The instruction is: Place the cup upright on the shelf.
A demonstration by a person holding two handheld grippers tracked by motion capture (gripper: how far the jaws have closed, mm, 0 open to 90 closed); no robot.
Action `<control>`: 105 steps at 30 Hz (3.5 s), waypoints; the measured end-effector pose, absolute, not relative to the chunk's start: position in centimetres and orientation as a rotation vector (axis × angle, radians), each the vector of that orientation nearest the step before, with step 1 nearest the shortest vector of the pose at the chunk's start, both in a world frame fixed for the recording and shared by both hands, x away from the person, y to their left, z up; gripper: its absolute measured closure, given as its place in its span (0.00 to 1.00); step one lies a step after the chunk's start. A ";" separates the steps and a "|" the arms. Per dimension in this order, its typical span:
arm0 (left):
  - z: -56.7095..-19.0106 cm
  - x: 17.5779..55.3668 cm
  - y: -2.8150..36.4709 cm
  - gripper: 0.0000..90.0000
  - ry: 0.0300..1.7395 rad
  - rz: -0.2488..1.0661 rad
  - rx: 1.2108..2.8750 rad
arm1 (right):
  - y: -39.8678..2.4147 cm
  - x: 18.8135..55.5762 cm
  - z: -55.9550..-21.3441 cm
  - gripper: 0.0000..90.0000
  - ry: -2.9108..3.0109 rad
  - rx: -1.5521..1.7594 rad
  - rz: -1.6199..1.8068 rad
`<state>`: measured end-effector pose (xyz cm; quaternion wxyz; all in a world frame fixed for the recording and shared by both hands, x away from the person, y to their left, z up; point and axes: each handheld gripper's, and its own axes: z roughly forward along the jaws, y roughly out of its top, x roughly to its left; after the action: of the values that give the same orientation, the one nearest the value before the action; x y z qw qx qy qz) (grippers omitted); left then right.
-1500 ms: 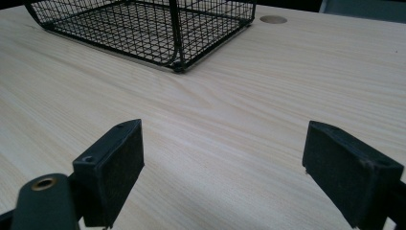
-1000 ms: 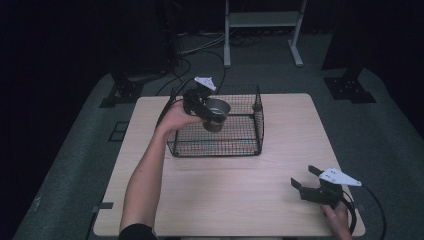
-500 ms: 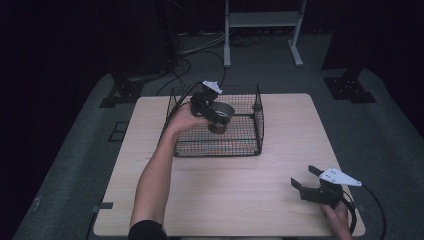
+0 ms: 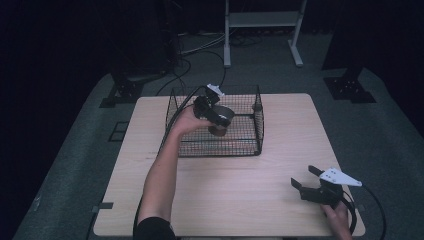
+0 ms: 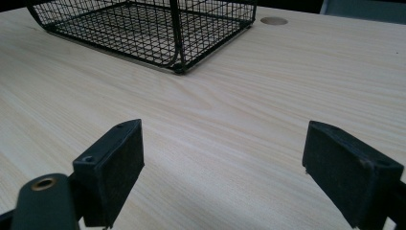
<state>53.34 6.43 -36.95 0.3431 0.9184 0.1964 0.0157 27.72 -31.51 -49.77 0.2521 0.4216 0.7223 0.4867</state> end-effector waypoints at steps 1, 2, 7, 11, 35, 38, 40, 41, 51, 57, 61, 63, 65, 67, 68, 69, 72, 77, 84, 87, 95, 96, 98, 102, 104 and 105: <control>-37.1 53.4 6.4 0.20 0.516 0.036 2.387 | -31.5 27.7 -49.8 0.15 1.965 1.146 1.324; -37.2 53.4 6.4 0.20 0.520 0.039 2.387 | -31.5 27.7 -49.8 0.15 1.965 1.146 1.323; -38.2 53.5 6.8 0.20 0.543 0.045 2.381 | -31.5 27.7 -49.8 0.15 1.968 1.145 1.321; -38.7 53.5 6.5 0.20 0.542 0.043 2.387 | -31.5 27.7 -49.8 0.15 1.967 1.145 1.322; -41.4 54.1 5.1 0.19 0.567 0.027 2.460 | -31.5 27.7 -49.8 0.15 1.971 1.141 1.321; -41.4 54.2 5.2 0.19 0.575 0.033 2.453 | -31.5 27.7 -49.8 0.15 1.971 1.141 1.321; -41.5 54.2 5.1 0.19 0.582 0.034 2.451 | -31.5 27.7 -49.8 0.15 1.970 1.142 1.322; -41.5 54.3 5.1 0.19 0.582 0.032 2.451 | -31.5 27.7 -49.8 0.15 1.968 1.143 1.323; -42.2 54.6 5.6 0.19 0.605 0.026 2.433 | -31.5 27.7 -49.8 0.15 1.966 1.145 1.322; -42.1 54.5 5.9 0.17 0.625 0.012 2.489 | -31.5 27.7 -49.8 0.15 1.964 1.146 1.322; -41.8 54.2 6.0 0.16 0.629 0.033 2.517 | -31.5 27.7 -49.8 0.15 1.966 1.144 1.322; -41.8 54.1 6.0 0.15 0.633 0.033 2.532 | -31.5 27.7 -49.8 0.15 1.966 1.145 1.322; -41.8 54.1 6.0 0.15 0.633 0.037 2.536 | -31.5 27.7 -49.8 0.15 1.965 1.145 1.322; -41.6 54.0 6.1 0.14 0.636 0.042 2.533 | -31.5 27.7 -49.8 0.15 1.967 1.146 1.321; -41.6 53.9 6.2 0.14 0.634 0.044 2.534 | -31.5 27.7 -49.8 0.15 1.967 1.146 1.321; -41.5 53.9 6.2 0.13 0.633 0.049 2.534 | -31.5 27.7 -49.8 0.15 1.967 1.146 1.320; -41.3 53.7 6.3 0.13 0.629 0.059 2.538 | -31.5 27.7 -49.8 0.15 1.965 1.146 1.322; -41.1 53.6 6.5 0.12 0.632 0.058 2.527 | -31.5 27.7 -49.8 0.15 1.967 1.146 1.320; -40.8 53.3 6.4 0.11 0.620 0.066 2.523 | -31.5 27.7 -49.8 0.15 1.964 1.145 1.324; -40.6 53.2 6.3 0.11 0.611 0.070 2.522 | -31.5 27.7 -49.8 0.15 1.963 1.145 1.323; -39.9 52.8 6.6 0.10 0.594 0.085 2.512 | -31.7 27.8 -49.8 0.15 1.954 1.156 1.335; -39.8 52.8 6.6 0.10 0.597 0.085 2.504 | -31.6 27.8 -49.8 0.15 1.955 1.156 1.335; -39.6 52.8 6.7 0.10 0.599 0.080 2.498 | -31.6 27.8 -49.8 0.15 1.958 1.150 1.333; -39.1 52.7 6.9 0.09 0.599 0.091 2.475 | -31.6 27.8 -49.8 0.15 1.958 1.151 1.336; -38.8 52.7 7.1 0.09 0.603 0.098 2.454 | -31.6 27.8 -49.8 0.15 1.957 1.151 1.335; -38.8 52.7 7.1 0.09 0.603 0.098 2.454 | -31.6 27.8 -49.8 0.15 1.956 1.151 1.335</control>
<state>52.69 7.09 -38.85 0.3017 0.9252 0.2272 0.0371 27.79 -31.62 -49.76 0.2514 0.4232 0.7190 0.4906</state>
